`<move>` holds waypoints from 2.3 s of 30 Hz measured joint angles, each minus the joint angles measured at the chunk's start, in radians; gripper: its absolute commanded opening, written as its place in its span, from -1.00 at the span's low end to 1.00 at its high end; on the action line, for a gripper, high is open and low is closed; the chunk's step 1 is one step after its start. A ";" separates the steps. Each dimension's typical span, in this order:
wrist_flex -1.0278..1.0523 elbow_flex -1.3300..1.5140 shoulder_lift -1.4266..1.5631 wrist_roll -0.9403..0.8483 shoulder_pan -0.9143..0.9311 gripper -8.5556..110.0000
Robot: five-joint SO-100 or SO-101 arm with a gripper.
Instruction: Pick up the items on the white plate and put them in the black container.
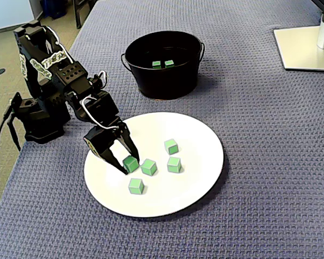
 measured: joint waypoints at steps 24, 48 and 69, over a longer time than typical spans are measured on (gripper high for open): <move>0.652 -0.727 0.629 0.565 -0.377 -0.86; 0.683 -0.782 0.054 0.612 -1.223 -0.86; 0.828 -0.828 0.109 0.713 -1.039 -0.33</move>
